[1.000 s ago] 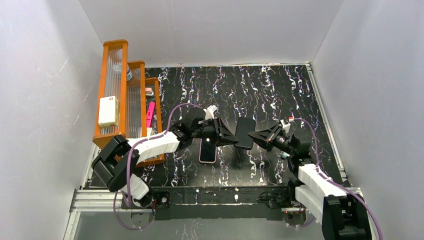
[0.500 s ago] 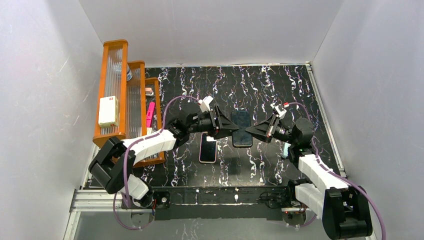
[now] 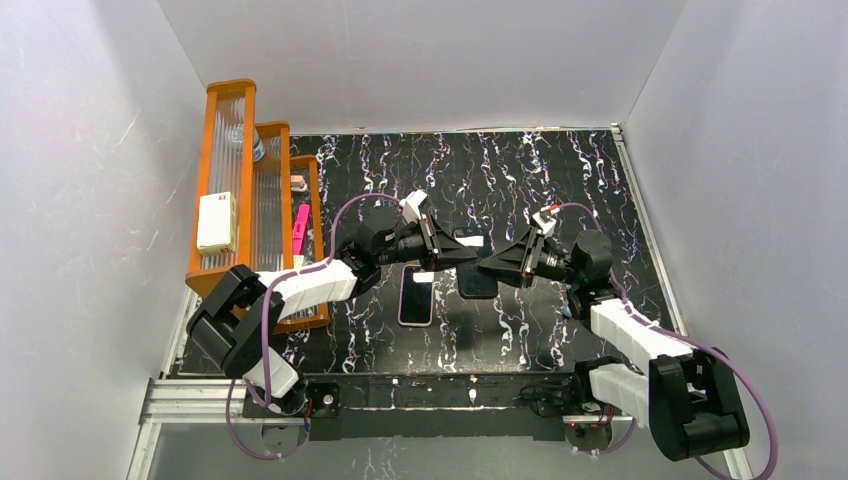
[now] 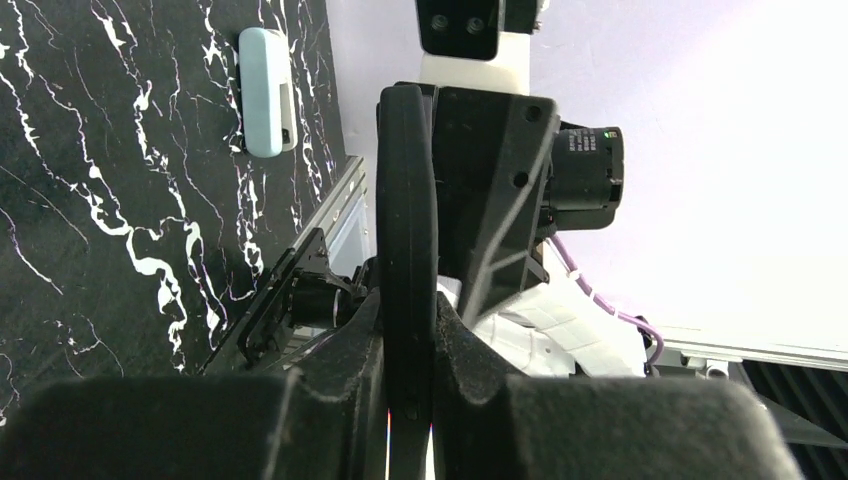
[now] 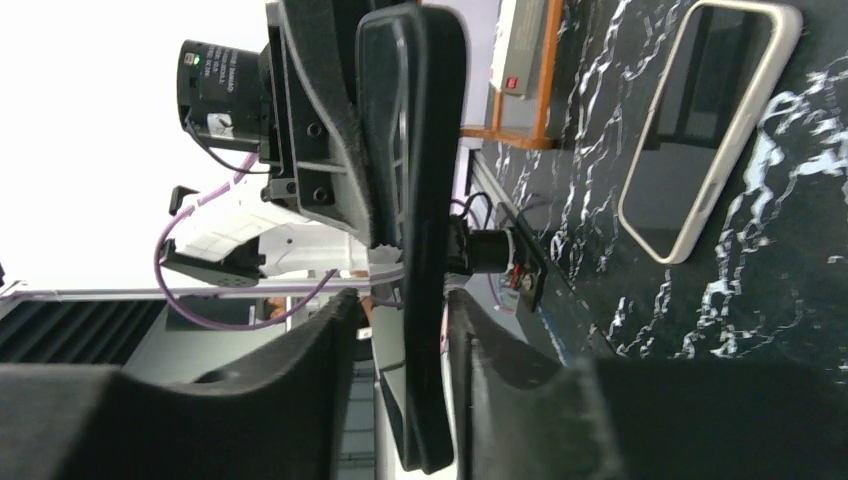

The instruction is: Put the phone into the phone case

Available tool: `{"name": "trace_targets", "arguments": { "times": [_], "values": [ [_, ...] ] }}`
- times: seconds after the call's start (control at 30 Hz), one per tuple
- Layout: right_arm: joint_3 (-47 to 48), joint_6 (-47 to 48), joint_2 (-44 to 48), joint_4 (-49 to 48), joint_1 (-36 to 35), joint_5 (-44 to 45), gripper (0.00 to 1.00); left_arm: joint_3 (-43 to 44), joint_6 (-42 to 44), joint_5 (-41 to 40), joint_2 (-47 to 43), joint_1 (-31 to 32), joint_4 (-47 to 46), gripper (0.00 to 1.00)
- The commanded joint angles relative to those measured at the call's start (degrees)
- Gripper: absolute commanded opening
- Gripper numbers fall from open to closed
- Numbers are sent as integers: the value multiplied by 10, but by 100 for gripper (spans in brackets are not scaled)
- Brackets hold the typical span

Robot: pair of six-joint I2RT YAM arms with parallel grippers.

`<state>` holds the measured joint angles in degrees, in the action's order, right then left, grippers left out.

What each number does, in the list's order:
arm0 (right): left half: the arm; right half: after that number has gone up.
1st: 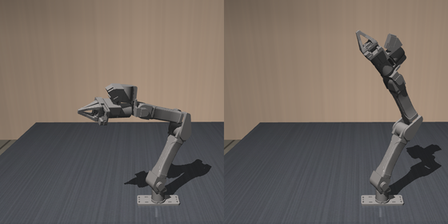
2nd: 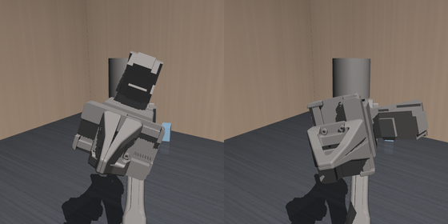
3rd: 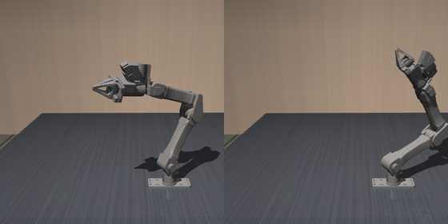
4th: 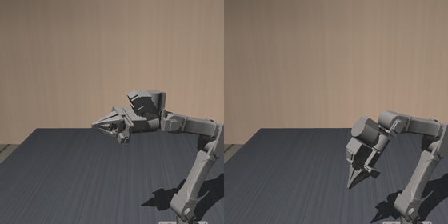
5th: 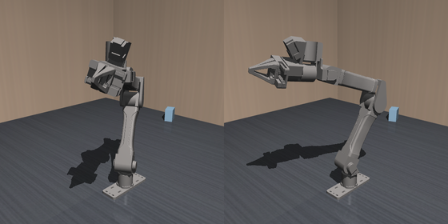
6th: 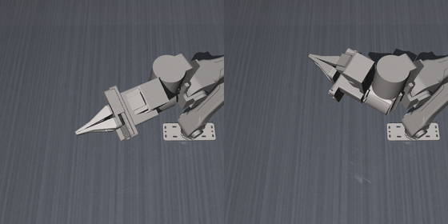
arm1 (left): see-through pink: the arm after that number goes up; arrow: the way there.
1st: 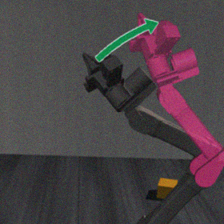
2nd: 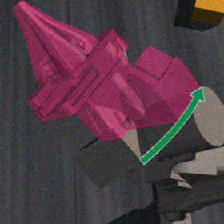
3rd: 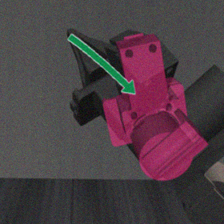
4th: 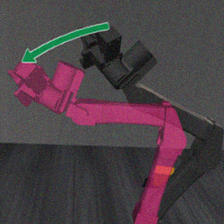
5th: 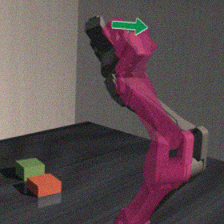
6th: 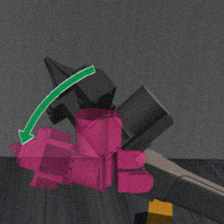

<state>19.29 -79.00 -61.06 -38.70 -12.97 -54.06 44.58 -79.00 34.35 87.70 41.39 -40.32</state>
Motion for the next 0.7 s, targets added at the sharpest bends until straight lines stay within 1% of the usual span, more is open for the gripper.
{"name": "trace_targets", "arguments": {
  "times": [0.0,0.07,0.13,0.2,0.3,0.33,0.5,0.67],
  "values": [
    [28,18,9,-17,-18,-14,51,-1,-11,-8,-5,4,-43,0],
    [20,23,18,-7,-20,-13,60,-2,-17,-20,-4,4,-57,0],
    [8,22,28,-4,-25,-13,63,-3,-26,-32,-4,4,-77,0],
    [-6,19,38,-3,-28,-13,61,-1,-29,-40,-4,4,-89,0],
    [-25,13,57,-3,-28,-12,51,2,-25,-50,-6,3,-91,0],
    [-29,12,63,-3,-28,-12,50,2,-24,-53,-6,4,-91,0],
    [-36,9,90,2,-28,-6,57,-15,-44,-69,-11,1,-94,0],
    [-48,9,119,-45,-28,4,55,-44,-98,-83,-28,-7,-131,0]
  ]
}}
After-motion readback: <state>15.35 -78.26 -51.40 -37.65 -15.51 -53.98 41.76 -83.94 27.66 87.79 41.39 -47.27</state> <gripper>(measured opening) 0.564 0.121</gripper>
